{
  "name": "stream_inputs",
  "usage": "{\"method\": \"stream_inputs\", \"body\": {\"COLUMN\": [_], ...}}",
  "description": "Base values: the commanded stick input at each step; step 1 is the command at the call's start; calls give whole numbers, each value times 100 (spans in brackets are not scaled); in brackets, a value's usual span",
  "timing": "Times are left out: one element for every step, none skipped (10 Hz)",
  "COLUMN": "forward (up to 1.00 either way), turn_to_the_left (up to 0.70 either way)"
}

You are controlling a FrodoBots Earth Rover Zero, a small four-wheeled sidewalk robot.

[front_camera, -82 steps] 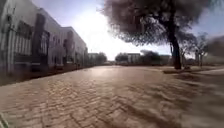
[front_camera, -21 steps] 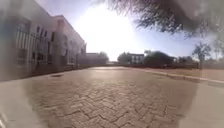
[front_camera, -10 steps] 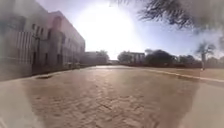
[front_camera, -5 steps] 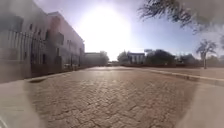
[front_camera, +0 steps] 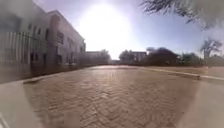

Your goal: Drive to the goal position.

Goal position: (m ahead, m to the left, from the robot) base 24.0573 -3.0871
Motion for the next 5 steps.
{"method": "stream_inputs", "body": {"forward": [100, 100, 100, 100, 100], "turn_to_the_left": [0, 0, 0, 0, 0]}}
